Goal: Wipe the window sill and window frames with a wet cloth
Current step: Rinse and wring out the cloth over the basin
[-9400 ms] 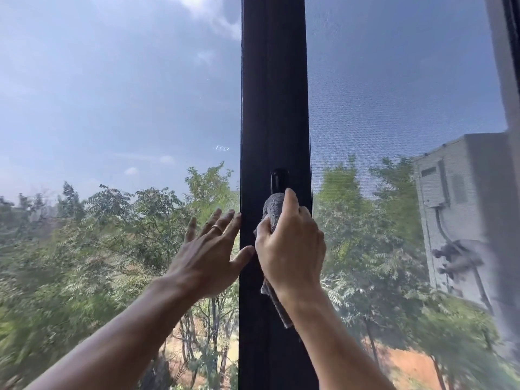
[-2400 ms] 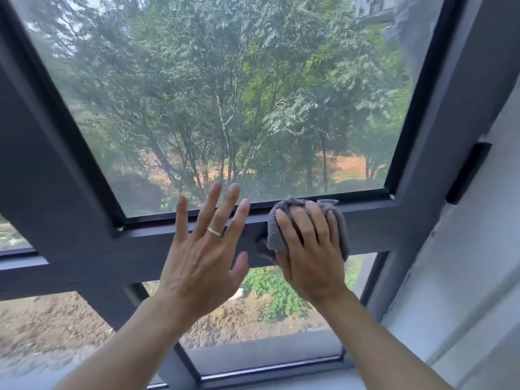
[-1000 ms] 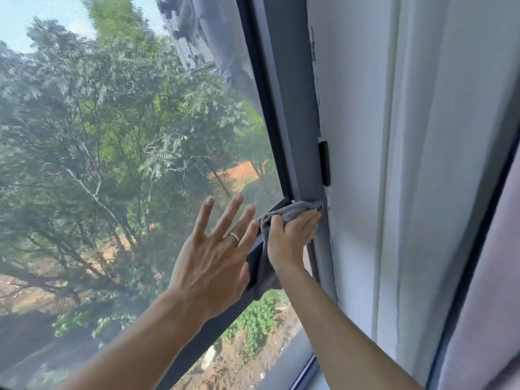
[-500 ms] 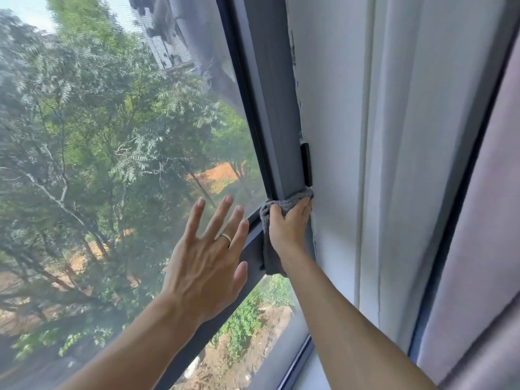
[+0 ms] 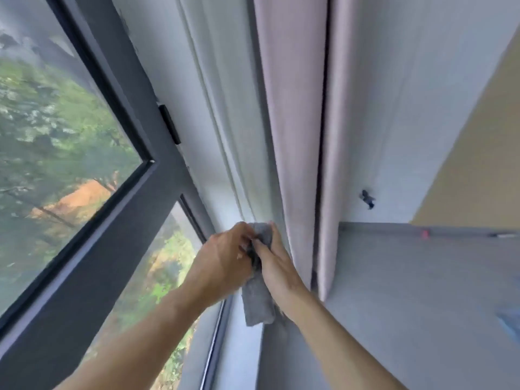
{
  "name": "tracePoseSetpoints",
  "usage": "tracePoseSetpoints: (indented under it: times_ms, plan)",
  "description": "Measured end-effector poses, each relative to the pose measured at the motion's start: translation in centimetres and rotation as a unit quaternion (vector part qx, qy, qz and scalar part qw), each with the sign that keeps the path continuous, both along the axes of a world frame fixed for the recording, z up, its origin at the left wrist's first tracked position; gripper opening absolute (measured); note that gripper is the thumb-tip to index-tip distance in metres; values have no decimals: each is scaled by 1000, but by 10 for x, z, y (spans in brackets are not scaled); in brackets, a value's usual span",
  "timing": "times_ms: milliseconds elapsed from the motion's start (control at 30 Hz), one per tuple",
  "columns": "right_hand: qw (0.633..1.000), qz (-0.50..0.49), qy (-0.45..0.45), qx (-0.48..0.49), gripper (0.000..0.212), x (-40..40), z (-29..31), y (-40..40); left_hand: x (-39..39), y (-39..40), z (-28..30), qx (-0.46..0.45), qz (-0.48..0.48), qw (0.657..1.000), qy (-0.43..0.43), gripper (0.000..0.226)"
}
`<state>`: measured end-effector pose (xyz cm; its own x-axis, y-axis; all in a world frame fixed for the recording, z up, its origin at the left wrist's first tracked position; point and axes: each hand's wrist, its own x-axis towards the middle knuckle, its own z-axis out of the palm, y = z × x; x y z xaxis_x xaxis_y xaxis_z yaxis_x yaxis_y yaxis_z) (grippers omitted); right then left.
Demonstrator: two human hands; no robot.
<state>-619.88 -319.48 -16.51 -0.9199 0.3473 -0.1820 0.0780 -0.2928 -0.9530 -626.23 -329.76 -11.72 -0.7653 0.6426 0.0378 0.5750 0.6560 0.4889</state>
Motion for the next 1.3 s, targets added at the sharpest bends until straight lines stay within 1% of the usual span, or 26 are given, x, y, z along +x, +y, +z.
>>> tracePoseSetpoints:
  times_ms: [33,67,100,133,167,200,267,300,333,367,400,433,467,500,533,567,600,667,767,900,1033,1100,1233,1300]
  plan:
    - [999,-32,-6,4,56,21,-8,10,16,16,-8,23,-6,998,-58,34]
    - [998,-53,-13,16,62,31,-11,14,24,23,-11,41,-7,994,-102,35]
    - [994,-101,-27,23,62,74,-23,37,56,51,-25,42,-40,988,-146,35]
    - [991,-129,-32,24,58,100,-29,48,73,65,-33,50,-51,982,-172,35]
    - [987,-156,-34,25,49,123,-31,57,90,76,-39,54,-64,980,-181,35]
    - [977,-206,-49,25,39,172,-45,77,131,104,-56,51,-104,972,-204,36]
    - [960,-273,-63,25,25,236,-62,99,189,134,-75,40,-129,967,-214,37]
    - [949,-306,-79,17,22,269,-74,109,219,149,-87,33,-150,963,-220,35]
    - [936,-341,-90,15,19,321,-91,121,267,168,-102,22,-180,957,-226,32]
    - [930,-351,-105,23,17,355,-101,128,296,178,-112,9,-189,955,-229,29]
    - [923,-368,-113,18,17,390,-113,135,325,188,-121,-2,-209,953,-219,29]
    - [911,-389,-135,25,19,447,-127,144,375,203,-137,-14,-241,945,-219,30]
    - [908,-391,-146,30,22,484,-141,152,406,213,-145,-22,-262,943,-206,30]
    - [905,-391,-163,36,25,539,-156,156,455,225,-158,-35,-287,936,-200,29]
    - [898,-396,-182,64,25,582,-168,160,492,236,-168,-46,-308,928,-205,27]
    - [894,-396,-195,84,27,598,-175,162,507,240,-170,-45,-318,927,-196,27]
    - [880,-410,-215,103,29,645,-191,166,553,253,-184,-55,-338,918,-200,27]
    - [856,-437,-242,131,29,706,-216,173,614,273,-207,-65,-366,908,-193,26]
    - [804,-483,-295,184,28,778,-246,192,686,302,-244,-76,-395,893,-203,27]
    - [764,-493,-350,226,23,853,-293,229,759,349,-297,-87,-440,866,-220,29]
    - [728,-528,-378,218,15,911,-354,274,818,411,-364,-117,-486,839,-216,32]
    - [712,-539,-397,213,13,934,-394,300,841,438,-408,-124,-504,830,-202,33]
    - [696,-555,-412,195,11,968,-478,347,873,478,-496,-133,-517,829,-166,32]
    - [702,-550,-407,199,12,985,-524,373,888,500,-544,-132,-533,824,-136,33]
